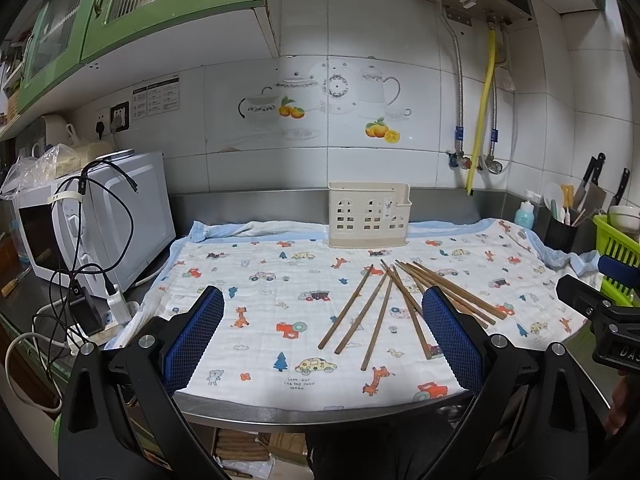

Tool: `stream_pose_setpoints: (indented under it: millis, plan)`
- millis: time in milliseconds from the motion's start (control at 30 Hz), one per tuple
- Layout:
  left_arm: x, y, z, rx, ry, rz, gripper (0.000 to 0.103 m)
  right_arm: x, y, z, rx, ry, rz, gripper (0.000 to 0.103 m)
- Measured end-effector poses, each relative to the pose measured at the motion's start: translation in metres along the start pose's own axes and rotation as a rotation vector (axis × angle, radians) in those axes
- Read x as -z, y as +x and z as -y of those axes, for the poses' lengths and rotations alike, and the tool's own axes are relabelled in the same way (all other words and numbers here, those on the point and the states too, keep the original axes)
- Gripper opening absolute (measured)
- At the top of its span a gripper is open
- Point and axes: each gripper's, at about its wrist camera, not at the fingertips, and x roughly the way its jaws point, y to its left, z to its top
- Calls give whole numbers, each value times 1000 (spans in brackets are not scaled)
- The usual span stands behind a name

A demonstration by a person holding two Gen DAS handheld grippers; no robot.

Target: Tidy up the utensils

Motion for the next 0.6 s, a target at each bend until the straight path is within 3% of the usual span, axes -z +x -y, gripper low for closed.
stream_pose_setpoints:
  millis: [600]
  plan:
    - [0, 0, -3, 9, -4, -3, 98, 3, 3, -2, -6, -3, 0, 97]
